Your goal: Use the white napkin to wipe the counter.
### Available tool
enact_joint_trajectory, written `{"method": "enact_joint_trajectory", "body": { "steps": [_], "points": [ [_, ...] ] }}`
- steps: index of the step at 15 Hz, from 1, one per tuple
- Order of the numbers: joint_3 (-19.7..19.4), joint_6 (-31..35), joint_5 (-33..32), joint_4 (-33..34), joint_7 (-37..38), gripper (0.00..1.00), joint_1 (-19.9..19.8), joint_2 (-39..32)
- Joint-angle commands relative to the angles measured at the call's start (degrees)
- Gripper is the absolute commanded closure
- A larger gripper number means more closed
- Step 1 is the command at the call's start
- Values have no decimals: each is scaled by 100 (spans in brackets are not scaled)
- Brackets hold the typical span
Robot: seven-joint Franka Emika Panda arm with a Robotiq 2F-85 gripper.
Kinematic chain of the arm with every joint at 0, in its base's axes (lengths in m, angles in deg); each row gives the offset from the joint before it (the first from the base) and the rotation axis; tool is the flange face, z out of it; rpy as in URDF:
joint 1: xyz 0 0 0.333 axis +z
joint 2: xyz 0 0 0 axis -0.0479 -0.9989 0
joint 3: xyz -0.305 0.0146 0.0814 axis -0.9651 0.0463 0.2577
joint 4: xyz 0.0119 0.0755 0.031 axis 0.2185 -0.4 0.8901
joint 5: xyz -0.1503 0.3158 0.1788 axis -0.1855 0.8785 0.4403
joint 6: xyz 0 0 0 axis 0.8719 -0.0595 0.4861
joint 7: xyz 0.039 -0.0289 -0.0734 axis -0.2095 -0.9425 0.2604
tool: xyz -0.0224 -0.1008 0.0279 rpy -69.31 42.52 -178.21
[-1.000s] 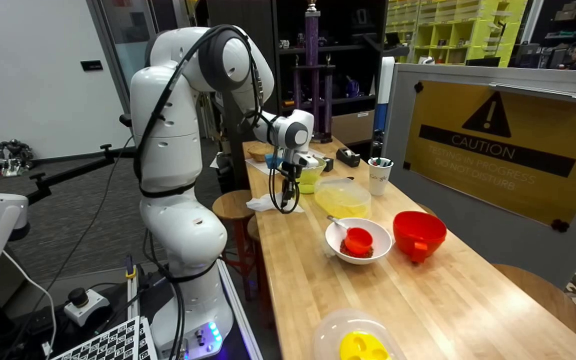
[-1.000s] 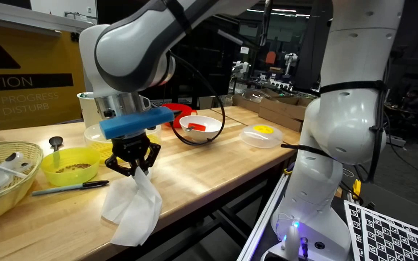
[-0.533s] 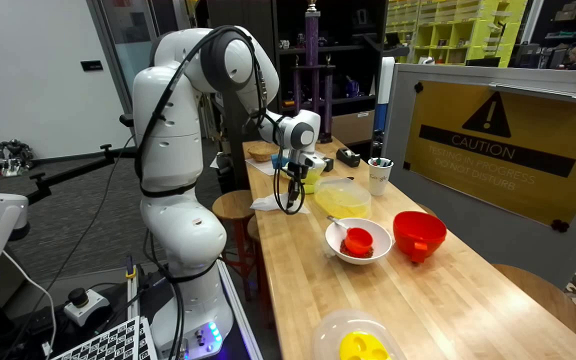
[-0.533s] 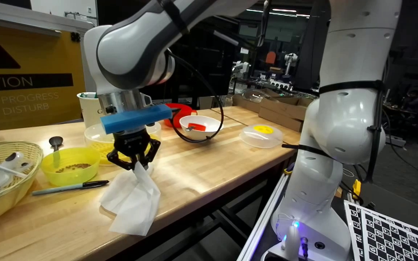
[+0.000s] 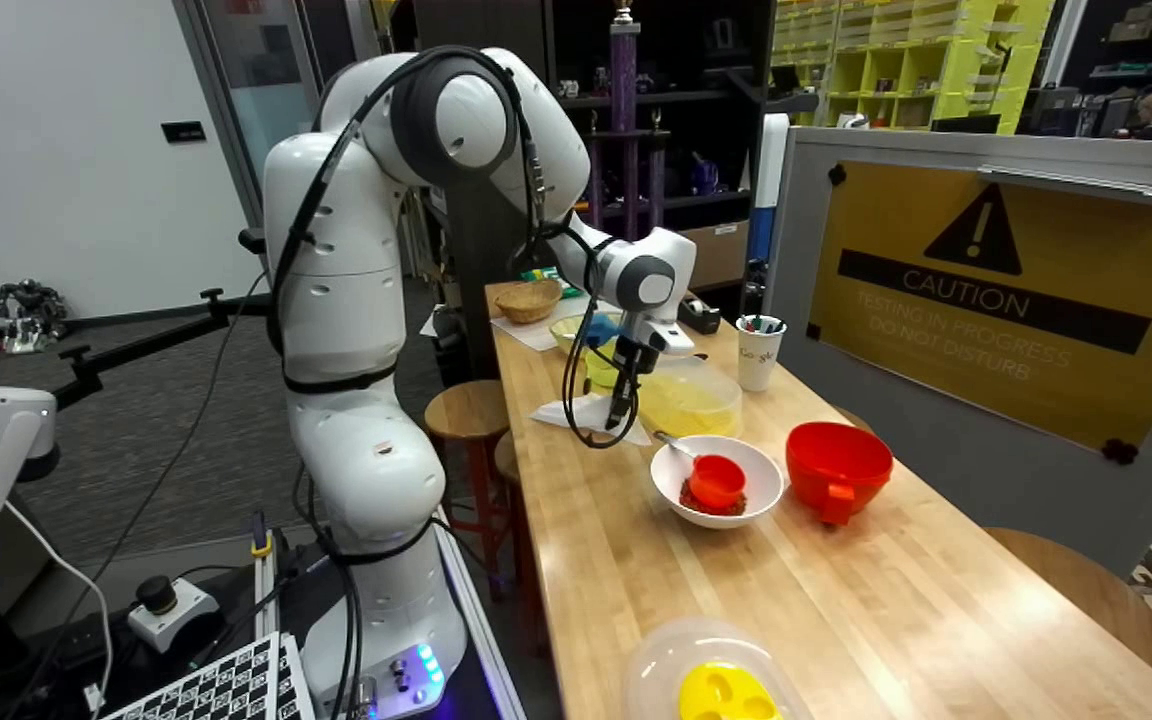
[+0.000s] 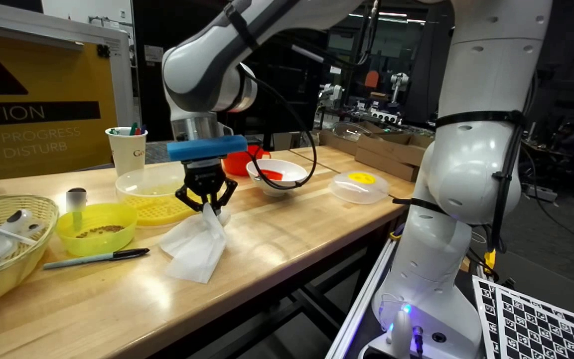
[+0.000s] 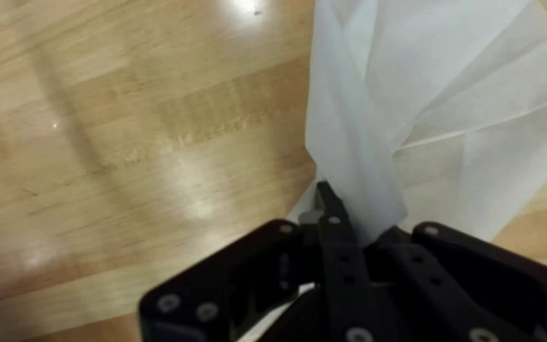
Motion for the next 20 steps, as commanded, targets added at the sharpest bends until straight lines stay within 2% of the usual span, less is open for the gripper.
{"method": "enact_joint_trajectory", "body": {
  "steps": [1,7,11,20],
  "points": [
    [-276,85,246,-315,-128,100,-298,-31],
    [-477,13,648,-413,-224,100,-537,51],
    [-289,60,541,-468,-213,100,-333,217],
    [456,156,47,-511,-155,100,426,384]
  ]
}}
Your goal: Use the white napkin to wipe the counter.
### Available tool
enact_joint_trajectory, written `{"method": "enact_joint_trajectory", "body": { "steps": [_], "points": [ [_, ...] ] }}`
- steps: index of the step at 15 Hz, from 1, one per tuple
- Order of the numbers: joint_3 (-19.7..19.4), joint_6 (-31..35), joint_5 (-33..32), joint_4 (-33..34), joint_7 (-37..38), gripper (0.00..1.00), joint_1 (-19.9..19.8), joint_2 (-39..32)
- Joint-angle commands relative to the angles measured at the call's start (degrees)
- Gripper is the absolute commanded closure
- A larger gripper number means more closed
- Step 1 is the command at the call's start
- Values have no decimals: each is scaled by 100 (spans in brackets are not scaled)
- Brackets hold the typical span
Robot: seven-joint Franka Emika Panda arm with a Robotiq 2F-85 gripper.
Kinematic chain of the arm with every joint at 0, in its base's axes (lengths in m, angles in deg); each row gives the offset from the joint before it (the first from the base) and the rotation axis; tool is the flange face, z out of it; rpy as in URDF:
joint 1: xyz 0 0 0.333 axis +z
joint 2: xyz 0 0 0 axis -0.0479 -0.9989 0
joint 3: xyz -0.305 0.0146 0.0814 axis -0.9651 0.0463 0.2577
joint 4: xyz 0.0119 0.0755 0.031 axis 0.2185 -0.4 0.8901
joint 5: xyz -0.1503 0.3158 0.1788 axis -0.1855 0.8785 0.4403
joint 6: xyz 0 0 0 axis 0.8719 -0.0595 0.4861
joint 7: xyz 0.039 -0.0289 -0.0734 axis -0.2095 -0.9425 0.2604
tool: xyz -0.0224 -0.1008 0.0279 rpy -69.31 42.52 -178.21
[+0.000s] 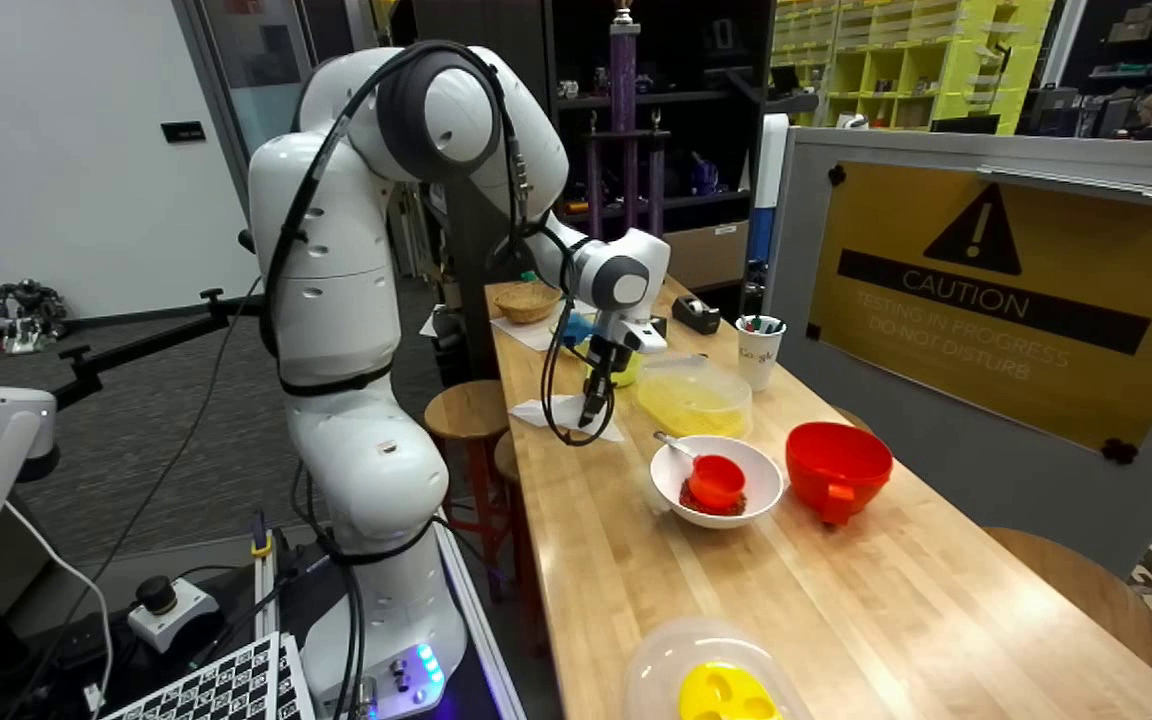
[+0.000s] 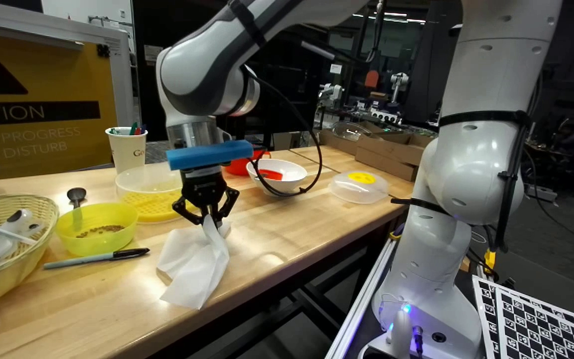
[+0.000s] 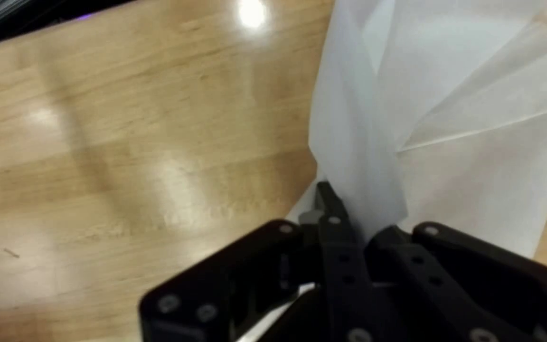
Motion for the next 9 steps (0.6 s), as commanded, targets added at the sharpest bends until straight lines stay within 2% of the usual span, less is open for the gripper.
{"method": "enact_joint_trajectory", "body": {
  "steps": [1,5,9],
  "points": [
    [233,163,-262,-159,41,100,245,144],
    [392,214,-525,-122,52,100,405,119],
    [332,145,-511,-5,-12,100,323,22]
  ]
}}
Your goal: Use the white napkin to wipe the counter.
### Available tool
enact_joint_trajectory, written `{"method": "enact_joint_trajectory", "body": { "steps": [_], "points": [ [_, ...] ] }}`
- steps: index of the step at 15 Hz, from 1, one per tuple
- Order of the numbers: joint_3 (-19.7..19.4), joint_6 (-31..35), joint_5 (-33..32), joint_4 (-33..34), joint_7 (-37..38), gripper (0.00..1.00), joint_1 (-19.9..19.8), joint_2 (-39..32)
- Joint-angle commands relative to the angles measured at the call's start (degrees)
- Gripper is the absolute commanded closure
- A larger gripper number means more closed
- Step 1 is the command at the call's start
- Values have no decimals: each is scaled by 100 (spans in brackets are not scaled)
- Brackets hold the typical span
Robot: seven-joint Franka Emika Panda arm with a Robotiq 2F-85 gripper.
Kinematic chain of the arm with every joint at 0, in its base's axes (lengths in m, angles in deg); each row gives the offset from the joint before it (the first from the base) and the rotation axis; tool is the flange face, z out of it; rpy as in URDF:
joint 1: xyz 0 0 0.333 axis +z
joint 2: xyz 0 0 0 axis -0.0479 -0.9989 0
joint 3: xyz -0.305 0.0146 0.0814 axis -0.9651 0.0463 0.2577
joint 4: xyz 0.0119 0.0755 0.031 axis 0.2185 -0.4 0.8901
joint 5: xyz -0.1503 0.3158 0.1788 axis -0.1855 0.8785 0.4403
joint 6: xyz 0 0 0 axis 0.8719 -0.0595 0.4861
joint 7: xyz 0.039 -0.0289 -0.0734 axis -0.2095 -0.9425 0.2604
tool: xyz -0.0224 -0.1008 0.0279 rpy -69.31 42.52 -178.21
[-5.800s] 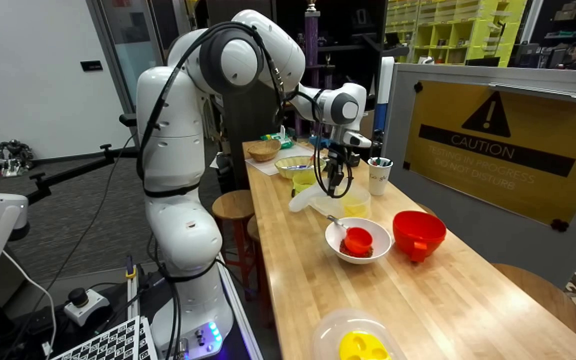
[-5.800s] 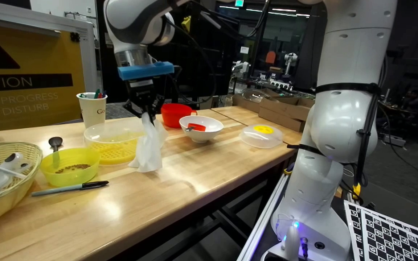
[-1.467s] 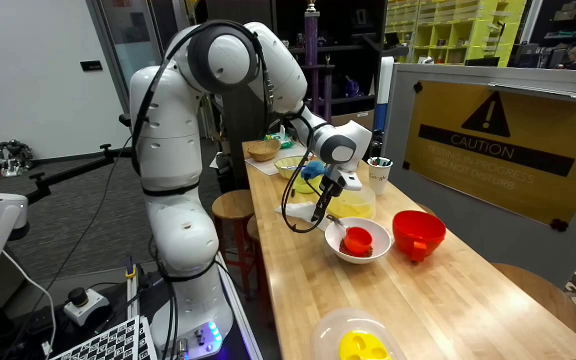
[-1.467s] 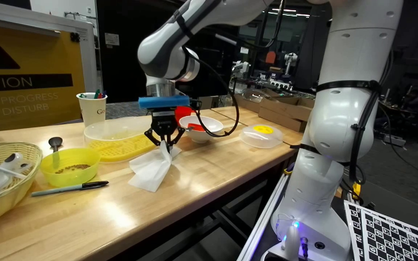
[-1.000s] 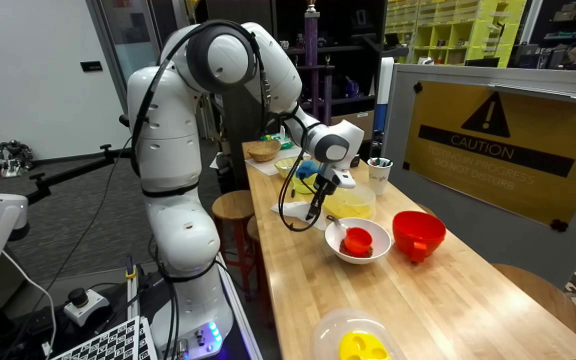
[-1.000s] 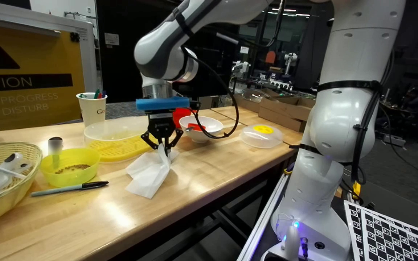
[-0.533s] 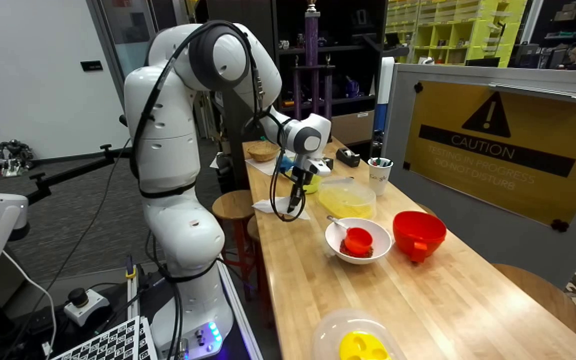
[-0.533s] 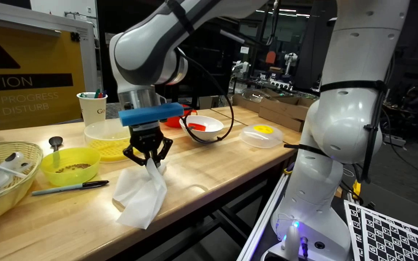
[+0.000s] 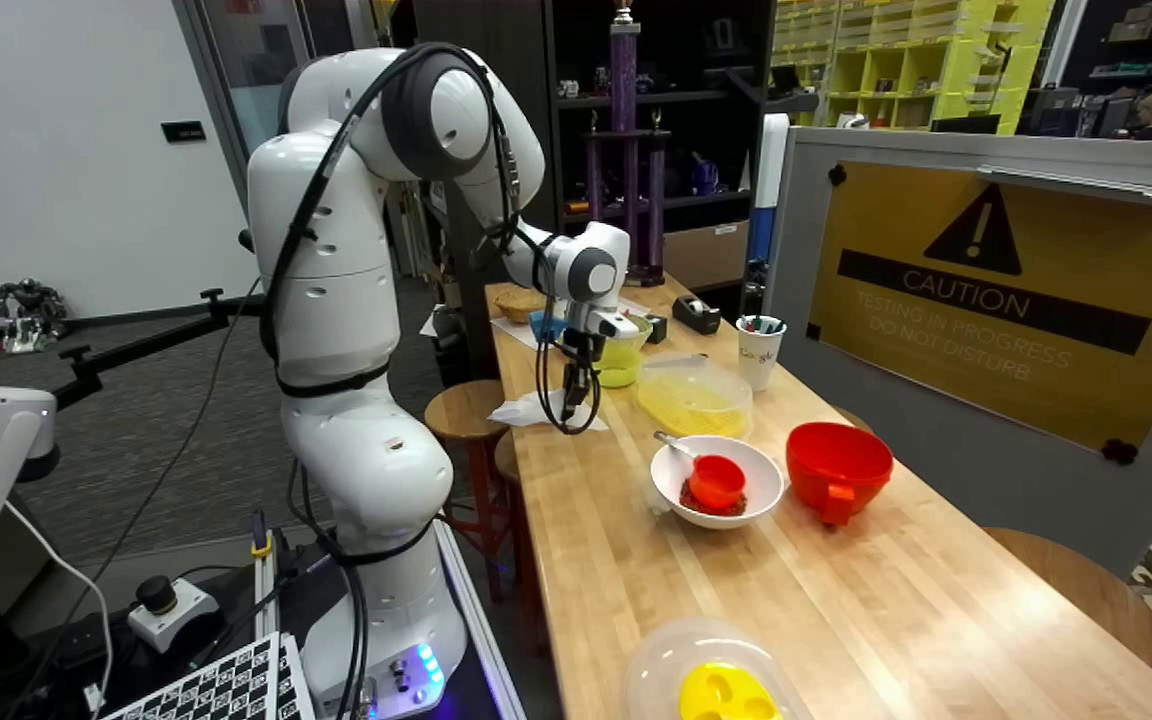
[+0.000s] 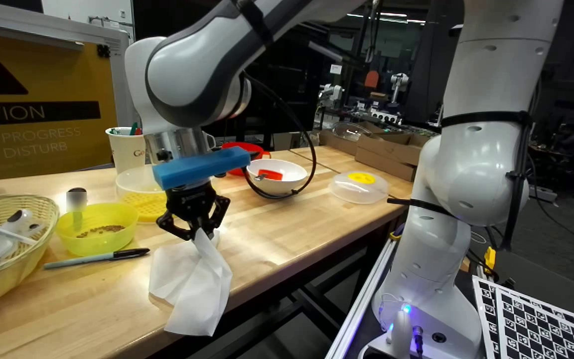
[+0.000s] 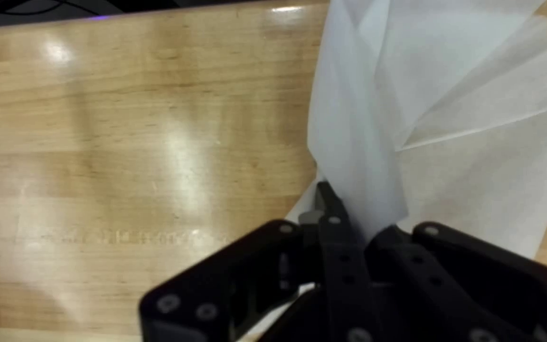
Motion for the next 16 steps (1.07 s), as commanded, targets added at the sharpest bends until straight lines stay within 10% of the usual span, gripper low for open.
{"method": "enact_joint_trajectory", "body": {
  "steps": [1,16],
  "points": [
    [-99,30,-33,11,-19,100,-87,-10],
    [-892,8,374,78,-15,100,-891,-155]
  ]
}}
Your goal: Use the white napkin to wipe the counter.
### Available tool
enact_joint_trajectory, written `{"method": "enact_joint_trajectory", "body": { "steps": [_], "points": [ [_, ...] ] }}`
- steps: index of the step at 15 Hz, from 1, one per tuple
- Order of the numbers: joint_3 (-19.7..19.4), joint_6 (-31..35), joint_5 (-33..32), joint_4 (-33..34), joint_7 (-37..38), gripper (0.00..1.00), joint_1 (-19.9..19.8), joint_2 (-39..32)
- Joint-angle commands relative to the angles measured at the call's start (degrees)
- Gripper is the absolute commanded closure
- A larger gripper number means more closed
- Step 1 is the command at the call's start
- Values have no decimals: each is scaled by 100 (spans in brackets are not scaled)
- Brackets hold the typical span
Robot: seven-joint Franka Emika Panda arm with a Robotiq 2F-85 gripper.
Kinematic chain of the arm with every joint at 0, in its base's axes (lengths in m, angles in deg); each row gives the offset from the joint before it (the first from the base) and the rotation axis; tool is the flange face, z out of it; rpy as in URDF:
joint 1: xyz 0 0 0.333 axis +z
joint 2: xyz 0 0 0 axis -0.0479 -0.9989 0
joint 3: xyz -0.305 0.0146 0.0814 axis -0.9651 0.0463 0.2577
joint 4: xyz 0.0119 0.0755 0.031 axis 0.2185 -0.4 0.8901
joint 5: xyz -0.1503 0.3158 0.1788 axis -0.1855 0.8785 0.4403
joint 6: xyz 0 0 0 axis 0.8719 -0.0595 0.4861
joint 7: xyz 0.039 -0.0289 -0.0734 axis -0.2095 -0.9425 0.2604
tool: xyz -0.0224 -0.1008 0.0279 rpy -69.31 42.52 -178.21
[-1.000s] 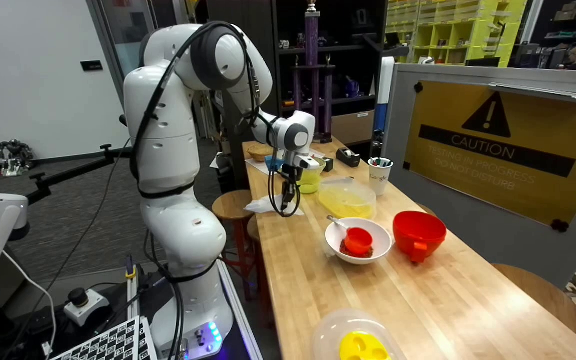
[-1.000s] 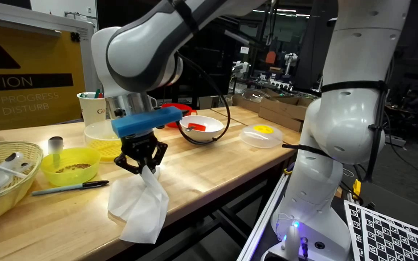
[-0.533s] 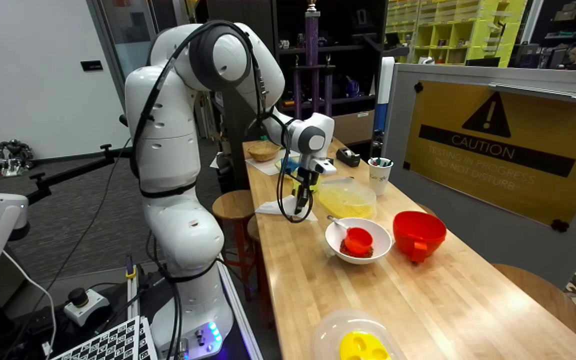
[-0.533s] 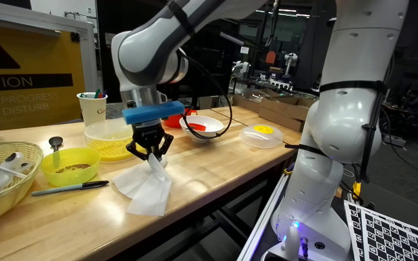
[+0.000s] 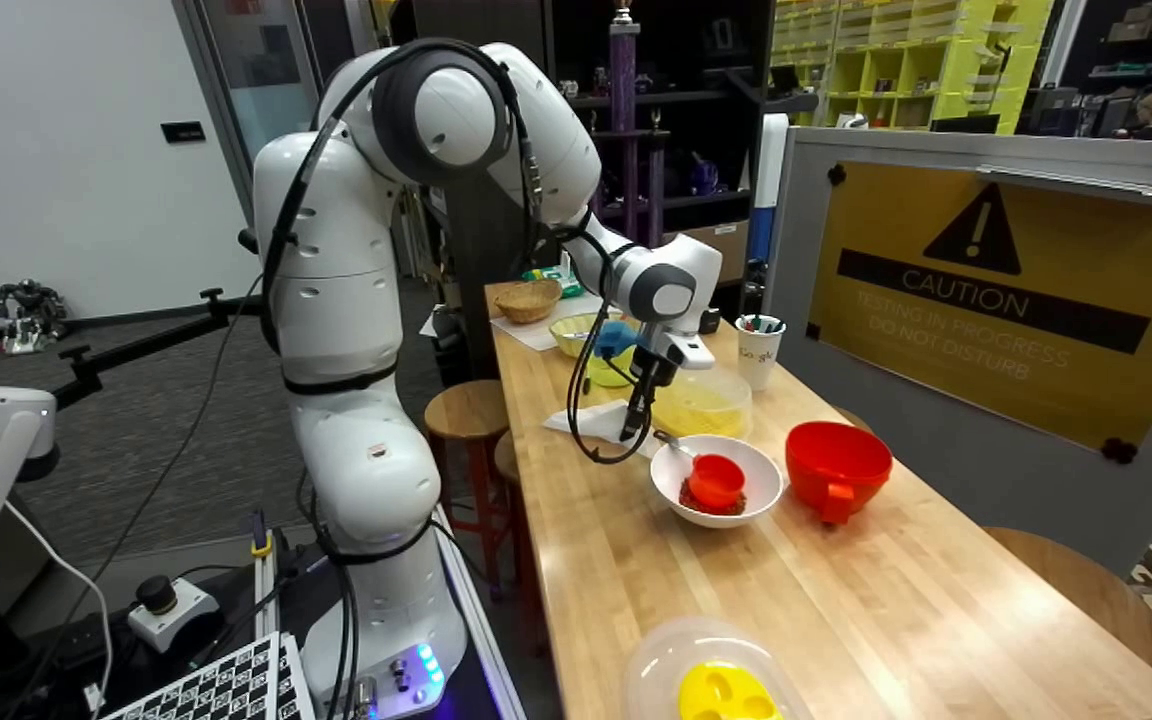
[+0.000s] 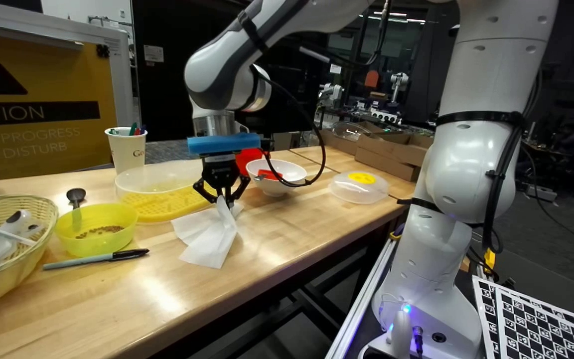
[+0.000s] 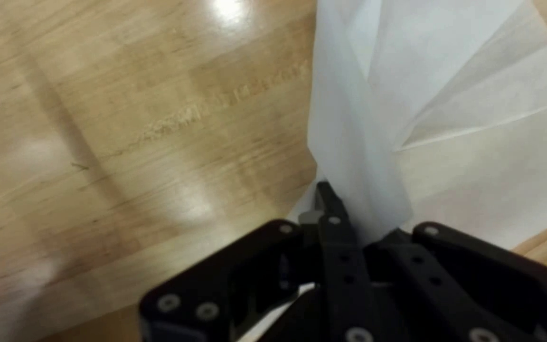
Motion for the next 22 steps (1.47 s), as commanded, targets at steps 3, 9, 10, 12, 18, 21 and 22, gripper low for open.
{"method": "enact_joint_trajectory", "body": {
  "steps": [3,9,10,12,18,21,22],
  "points": [
    [191,62,-56,-102,50,100,220,-7],
    [726,80,-495,-206,116,100,798,100],
    [801,70,-556,-197,107,100,877,86],
    [904,77,-646,-185,110,100,992,75],
    [819,-17,-633,9,82,100,907,-118],
    [660,-60,-520,89,39,100,741,-169],
    [602,-66,-496,110,33,100,683,-187]
  ]
}}
